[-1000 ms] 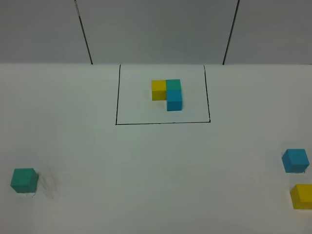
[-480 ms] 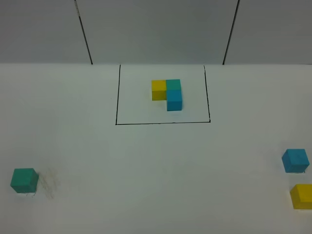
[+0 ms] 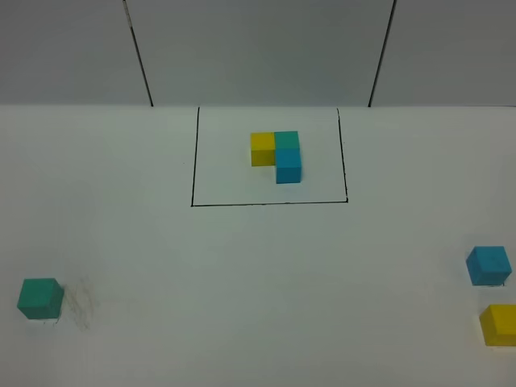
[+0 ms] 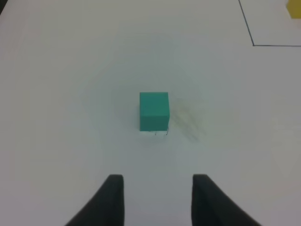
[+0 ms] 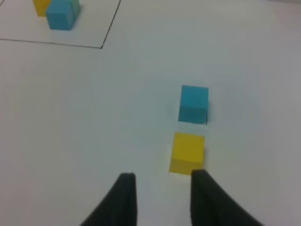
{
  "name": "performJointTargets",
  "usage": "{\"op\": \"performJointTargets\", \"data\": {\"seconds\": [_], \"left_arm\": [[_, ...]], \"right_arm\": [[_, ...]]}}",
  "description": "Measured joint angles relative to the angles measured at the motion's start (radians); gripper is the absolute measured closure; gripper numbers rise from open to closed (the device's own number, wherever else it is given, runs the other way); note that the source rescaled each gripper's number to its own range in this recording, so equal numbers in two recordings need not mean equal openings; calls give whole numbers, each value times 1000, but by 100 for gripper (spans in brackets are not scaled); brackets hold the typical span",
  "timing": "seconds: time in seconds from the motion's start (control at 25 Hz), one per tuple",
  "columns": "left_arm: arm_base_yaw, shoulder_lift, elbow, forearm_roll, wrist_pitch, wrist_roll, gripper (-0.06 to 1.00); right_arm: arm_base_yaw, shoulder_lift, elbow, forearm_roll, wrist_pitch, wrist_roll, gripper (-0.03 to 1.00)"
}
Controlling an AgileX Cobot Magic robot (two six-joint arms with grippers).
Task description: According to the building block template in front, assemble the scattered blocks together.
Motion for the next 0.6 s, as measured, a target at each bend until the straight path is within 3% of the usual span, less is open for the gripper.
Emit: {"op": "performJointTargets", "data": {"seconds": [0.12, 0.36, 0.48, 0.6], "left_arm": [[0, 37, 0, -10, 0, 0, 71], [-1, 239, -60, -12, -39, -17, 10], [-1, 391, -129, -12, -44, -42, -4], [-1, 555, -214, -11, -47, -44, -6]], "right_arm": [[0, 0, 0, 0, 0, 0, 97], [0, 0, 0, 0, 0, 0, 97], [0, 0, 0, 0, 0, 0, 97], [0, 0, 0, 0, 0, 0, 97]]}}
